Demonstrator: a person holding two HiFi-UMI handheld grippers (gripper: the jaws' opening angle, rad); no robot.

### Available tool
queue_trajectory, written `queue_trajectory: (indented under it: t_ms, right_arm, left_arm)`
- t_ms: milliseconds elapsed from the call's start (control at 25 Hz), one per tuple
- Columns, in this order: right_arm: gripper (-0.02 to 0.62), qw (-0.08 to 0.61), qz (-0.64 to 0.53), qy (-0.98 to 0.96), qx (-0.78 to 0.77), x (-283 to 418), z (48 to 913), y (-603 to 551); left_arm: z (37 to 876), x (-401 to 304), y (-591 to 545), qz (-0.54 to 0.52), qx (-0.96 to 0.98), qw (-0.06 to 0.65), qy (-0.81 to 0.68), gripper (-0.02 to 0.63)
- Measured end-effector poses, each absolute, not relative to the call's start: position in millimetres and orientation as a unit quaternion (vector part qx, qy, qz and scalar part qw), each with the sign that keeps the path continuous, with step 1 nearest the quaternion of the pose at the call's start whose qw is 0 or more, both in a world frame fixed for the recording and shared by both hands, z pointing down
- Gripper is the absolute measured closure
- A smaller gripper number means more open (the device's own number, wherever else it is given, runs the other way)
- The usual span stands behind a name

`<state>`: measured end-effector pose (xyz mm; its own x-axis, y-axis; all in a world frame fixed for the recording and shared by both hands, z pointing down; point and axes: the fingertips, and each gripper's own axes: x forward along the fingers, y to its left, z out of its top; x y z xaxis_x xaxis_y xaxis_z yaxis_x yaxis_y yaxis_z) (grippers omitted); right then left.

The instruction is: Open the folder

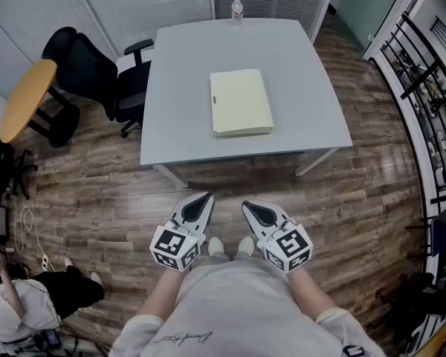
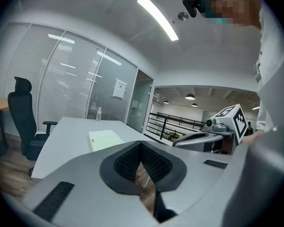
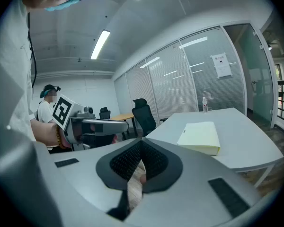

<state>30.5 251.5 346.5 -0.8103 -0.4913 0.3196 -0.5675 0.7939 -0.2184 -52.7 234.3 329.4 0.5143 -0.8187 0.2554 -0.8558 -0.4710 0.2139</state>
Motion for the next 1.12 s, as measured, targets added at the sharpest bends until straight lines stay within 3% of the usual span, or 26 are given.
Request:
queue_trajectory:
  t_ms: [400, 600, 1120]
  right_arm:
    - [0.572, 0.119, 0.153, -0.941, 0.276, 27, 341, 243]
    - [0.572, 0.085, 0.18, -0.937, 0.288, 37, 336, 235]
    - [0.572, 0.108, 0.157, -0.943, 0.272, 74, 340, 239]
  left_arm:
    - [325, -38, 230, 0.063, 0.865, 0.158, -0.472, 0.597]
    - [320, -33, 230, 0.061, 0.861, 0.152, -0.482, 0.597]
    - [326, 1, 236, 0.054, 0.852, 0.155, -0.497, 0.597]
